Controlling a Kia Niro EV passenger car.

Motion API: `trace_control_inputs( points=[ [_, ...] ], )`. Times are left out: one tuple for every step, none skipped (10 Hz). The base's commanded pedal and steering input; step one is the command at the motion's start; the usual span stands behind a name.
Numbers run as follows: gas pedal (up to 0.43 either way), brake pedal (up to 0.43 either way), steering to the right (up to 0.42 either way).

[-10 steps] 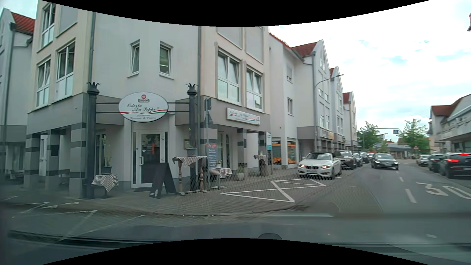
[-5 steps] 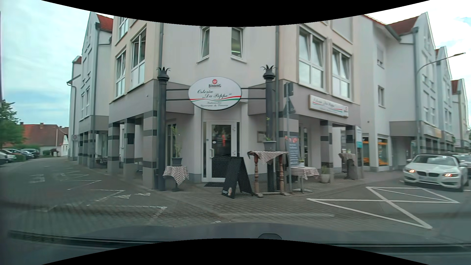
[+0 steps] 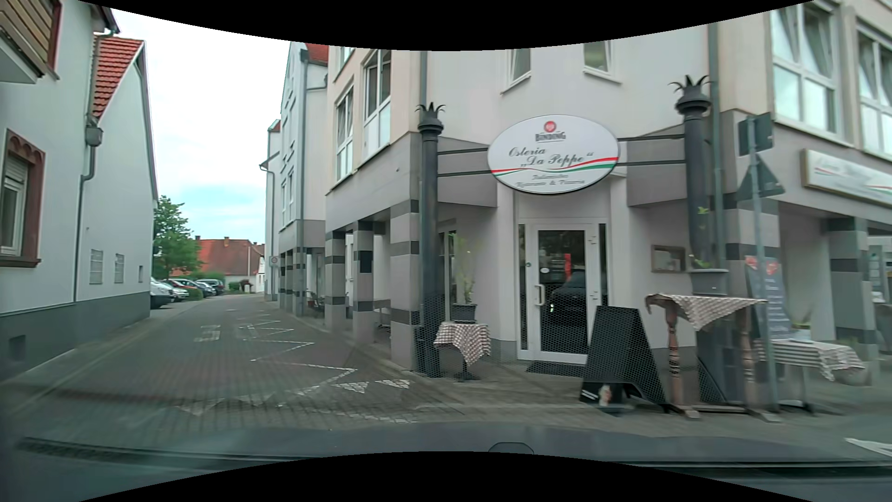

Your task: Follow the waypoints while adhering to traffic rules and regulations

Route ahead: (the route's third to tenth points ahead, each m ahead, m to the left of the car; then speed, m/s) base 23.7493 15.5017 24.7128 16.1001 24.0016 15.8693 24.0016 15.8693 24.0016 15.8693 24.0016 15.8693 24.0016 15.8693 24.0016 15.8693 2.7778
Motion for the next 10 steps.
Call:
trace_control_inputs(
  points=[
    [0.000,0.000,-0.728],
    [0.000,0.000,-0.699],
    [0.020,0.000,-0.662],
    [0.020,0.000,-0.630],
    [0.020,0.000,-0.594],
    [0.020,0.000,-0.553],
    [0.020,0.000,-0.513],
    [0.020,0.000,-0.459],
    [0.039,0.000,-0.413],
    [0.047,0.000,-0.375]
  ],
)
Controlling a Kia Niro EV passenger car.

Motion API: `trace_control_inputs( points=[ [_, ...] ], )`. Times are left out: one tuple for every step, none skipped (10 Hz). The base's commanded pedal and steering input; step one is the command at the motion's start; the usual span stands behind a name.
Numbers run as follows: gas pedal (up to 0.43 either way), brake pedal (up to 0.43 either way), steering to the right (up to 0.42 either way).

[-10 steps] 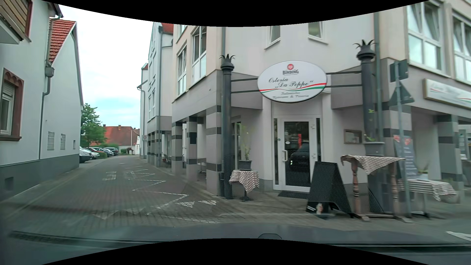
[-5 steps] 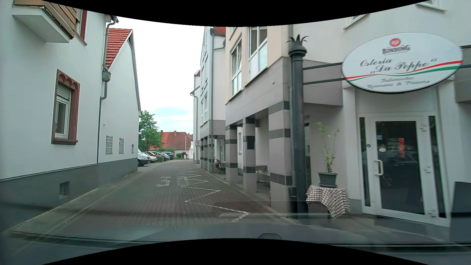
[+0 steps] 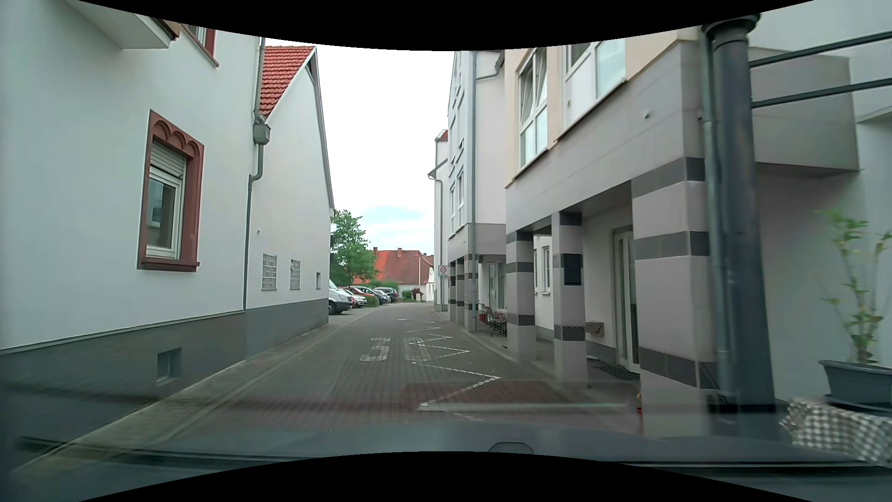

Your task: Follow the waypoints while adhering to traffic rules and regulations

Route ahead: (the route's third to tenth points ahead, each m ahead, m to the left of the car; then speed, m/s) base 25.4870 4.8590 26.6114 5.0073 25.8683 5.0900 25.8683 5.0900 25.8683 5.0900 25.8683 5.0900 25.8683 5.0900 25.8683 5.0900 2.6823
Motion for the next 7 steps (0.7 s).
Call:
trace_control_inputs(
  points=[
    [0.047,0.000,-0.319],
    [0.047,0.000,-0.265],
    [0.047,0.000,-0.207],
    [0.047,0.000,-0.168],
    [0.047,0.000,-0.135],
    [0.047,0.000,-0.112],
    [0.047,0.000,-0.091]
  ],
)
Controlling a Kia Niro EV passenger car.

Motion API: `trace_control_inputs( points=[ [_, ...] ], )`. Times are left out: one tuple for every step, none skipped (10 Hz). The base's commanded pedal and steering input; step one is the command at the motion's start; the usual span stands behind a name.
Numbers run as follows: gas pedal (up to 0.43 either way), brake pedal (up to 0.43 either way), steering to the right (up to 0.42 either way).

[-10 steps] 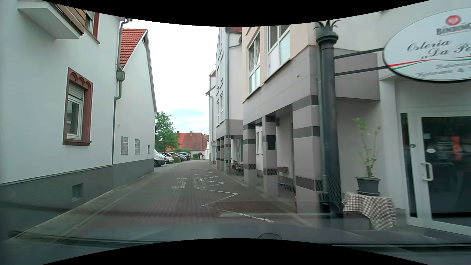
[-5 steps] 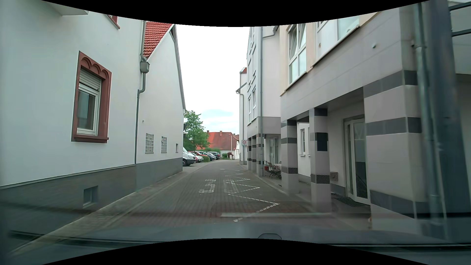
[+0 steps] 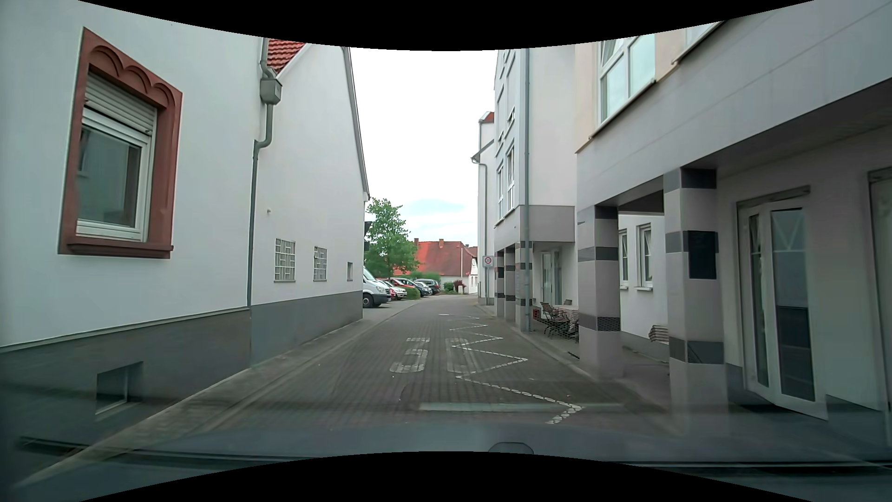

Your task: Follow the waypoints while adhering to traffic rules and regulations

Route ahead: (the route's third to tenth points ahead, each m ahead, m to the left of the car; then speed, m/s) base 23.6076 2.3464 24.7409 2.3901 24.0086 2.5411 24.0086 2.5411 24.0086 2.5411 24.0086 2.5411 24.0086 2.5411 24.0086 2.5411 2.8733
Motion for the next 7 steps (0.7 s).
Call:
trace_control_inputs(
  points=[
    [0.047,0.000,-0.079],
    [0.047,0.000,-0.070],
    [0.047,0.000,-0.063],
    [0.047,0.000,-0.061],
    [0.059,0.000,-0.059],
    [0.059,0.000,-0.052],
    [0.059,0.000,-0.040]
  ],
)
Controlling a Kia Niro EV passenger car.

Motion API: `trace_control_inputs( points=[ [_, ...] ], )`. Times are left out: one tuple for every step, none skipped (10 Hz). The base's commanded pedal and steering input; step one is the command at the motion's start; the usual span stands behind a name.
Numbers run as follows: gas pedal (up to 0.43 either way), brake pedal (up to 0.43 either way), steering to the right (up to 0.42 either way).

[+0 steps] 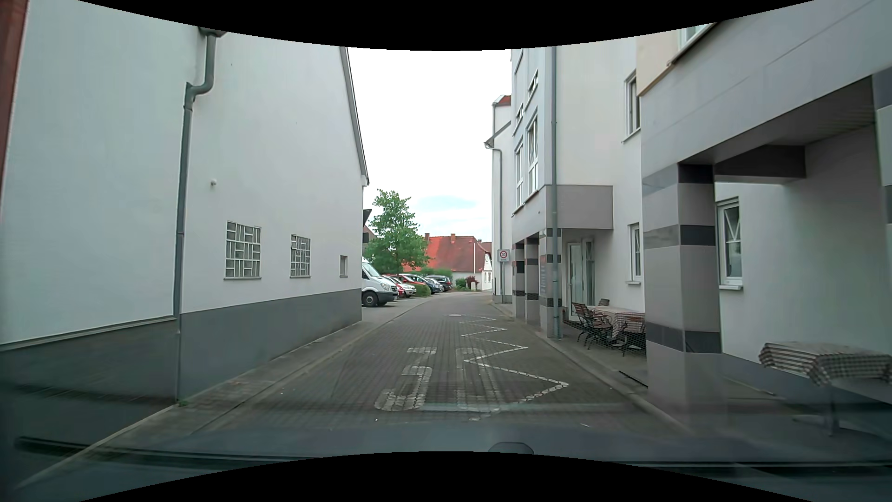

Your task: Follow the waypoints while adhering to traffic rules and regulations

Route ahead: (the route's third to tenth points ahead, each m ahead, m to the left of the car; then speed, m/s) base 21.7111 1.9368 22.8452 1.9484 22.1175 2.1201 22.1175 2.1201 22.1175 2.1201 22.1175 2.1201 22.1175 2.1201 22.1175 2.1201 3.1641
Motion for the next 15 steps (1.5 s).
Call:
trace_control_inputs(
  points=[
    [0.059,0.000,-0.033],
    [0.059,0.000,-0.031],
    [0.059,0.000,-0.030],
    [0.059,0.000,-0.030],
    [0.059,0.000,-0.030],
    [0.047,0.000,-0.030],
    [0.028,0.000,-0.030],
    [0.028,0.000,-0.029],
    [0.028,0.000,-0.027],
    [0.000,0.000,-0.025],
    [0.000,0.000,-0.025],
    [0.000,0.000,-0.025],
    [0.000,0.000,-0.025],
    [0.000,0.000,-0.025],
    [0.000,0.000,-0.025]
  ],
)
